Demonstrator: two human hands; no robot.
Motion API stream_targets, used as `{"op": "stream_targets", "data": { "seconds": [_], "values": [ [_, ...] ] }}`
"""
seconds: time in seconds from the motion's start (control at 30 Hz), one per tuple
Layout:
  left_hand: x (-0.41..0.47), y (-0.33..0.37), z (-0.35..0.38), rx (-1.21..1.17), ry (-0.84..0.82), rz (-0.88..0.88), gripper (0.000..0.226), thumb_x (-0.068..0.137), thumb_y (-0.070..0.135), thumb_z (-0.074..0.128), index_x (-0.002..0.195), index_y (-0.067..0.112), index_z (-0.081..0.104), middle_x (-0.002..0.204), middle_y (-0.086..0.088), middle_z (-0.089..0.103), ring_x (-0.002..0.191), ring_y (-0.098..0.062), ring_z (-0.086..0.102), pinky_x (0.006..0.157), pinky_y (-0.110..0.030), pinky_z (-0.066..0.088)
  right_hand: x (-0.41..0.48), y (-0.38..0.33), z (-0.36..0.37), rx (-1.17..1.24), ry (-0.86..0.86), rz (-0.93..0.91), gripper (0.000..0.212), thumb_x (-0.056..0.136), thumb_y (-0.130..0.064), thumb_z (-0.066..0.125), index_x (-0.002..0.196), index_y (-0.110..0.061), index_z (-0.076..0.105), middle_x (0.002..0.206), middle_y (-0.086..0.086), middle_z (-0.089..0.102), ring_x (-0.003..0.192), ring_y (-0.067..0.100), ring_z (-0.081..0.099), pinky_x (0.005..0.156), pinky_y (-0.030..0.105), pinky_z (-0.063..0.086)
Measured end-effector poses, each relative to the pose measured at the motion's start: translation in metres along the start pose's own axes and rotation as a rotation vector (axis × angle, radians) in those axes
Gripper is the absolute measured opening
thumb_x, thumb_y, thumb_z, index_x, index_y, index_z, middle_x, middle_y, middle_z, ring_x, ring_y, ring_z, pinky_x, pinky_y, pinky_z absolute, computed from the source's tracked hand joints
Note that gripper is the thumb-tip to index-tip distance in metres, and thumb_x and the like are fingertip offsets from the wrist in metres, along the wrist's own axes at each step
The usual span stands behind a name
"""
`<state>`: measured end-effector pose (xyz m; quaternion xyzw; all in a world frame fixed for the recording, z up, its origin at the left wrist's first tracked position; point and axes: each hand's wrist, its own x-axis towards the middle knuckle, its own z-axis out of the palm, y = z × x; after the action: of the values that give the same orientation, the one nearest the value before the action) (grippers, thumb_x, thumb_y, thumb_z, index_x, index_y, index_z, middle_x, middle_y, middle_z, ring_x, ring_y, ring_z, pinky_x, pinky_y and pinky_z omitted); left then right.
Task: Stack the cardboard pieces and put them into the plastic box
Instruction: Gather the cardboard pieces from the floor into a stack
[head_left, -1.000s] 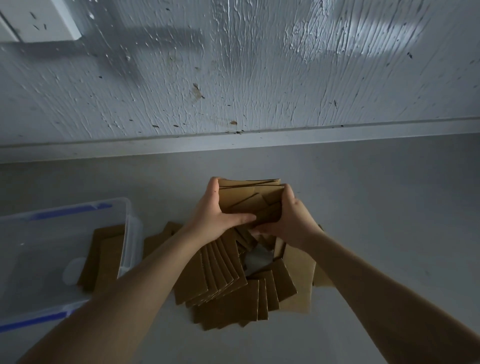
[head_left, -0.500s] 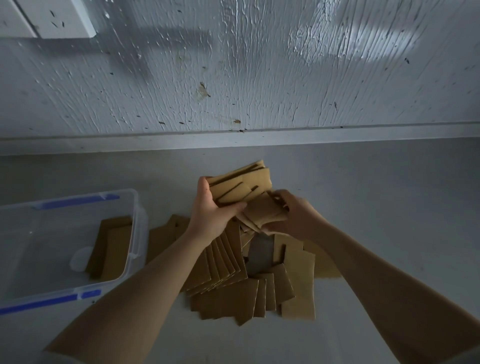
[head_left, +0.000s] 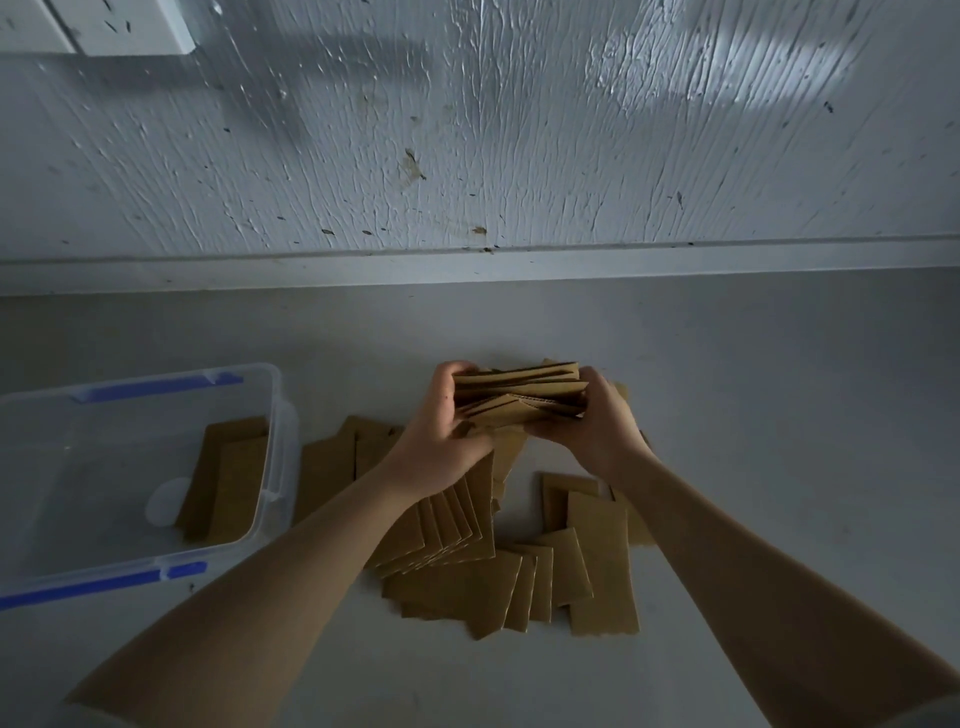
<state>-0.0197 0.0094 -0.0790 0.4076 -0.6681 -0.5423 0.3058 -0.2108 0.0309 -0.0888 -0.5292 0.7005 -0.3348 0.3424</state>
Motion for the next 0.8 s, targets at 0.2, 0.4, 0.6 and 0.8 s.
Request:
{"op": "stream_targets", "data": {
  "seconds": [0.2,0.4,0.6,0.8],
  "values": [
    [0.007,-0.012,0.006,0.265,0.22,0.103,0.067,0.074,0.015,0.078,0.125,0.006,0.036,0.115,-0.001,0.049,0.103,-0.011,0.053,0.081,-0.004,0.047,-0.007,-0.004,0.008,0.109,0.064,-0.177,0.112,0.06,-0.023,0.086,0.146,-0.024,0.014,0.118,0.0,0.049,0.106,0.013,0.057,0.091,0.023,0.048],
    [0.013,-0.028,0.002,0.353,0.214,0.116,0.077,0.073,0.012,0.078,0.134,0.008,0.032,0.124,-0.014,0.052,0.112,-0.021,0.054,0.09,-0.022,0.049,-0.004,0.005,0.012,-0.166,-0.05,-0.345,0.063,0.081,-0.023,0.072,0.137,-0.023,0.044,0.126,0.007,0.056,0.113,0.02,0.055,0.096,0.035,0.049],
    [0.024,-0.028,-0.002,0.365,0.193,0.125,0.074,0.075,0.011,0.077,0.133,0.008,0.031,0.119,-0.012,0.055,0.105,-0.019,0.058,0.087,-0.025,0.052,0.008,0.001,0.014,-0.38,-0.019,-0.375,0.051,0.086,-0.029,0.065,0.133,-0.019,0.046,0.124,0.005,0.058,0.109,0.023,0.056,0.087,0.031,0.048],
    [0.028,-0.039,-0.001,0.66,0.151,0.087,0.059,0.079,0.024,0.072,0.124,0.003,0.04,0.113,-0.013,0.056,0.1,-0.023,0.057,0.08,-0.035,0.055,0.007,-0.003,0.017,-0.754,-0.065,-0.37,0.049,0.088,-0.043,0.057,0.128,-0.018,0.043,0.124,0.002,0.054,0.112,0.023,0.051,0.092,0.034,0.045]
  ]
}}
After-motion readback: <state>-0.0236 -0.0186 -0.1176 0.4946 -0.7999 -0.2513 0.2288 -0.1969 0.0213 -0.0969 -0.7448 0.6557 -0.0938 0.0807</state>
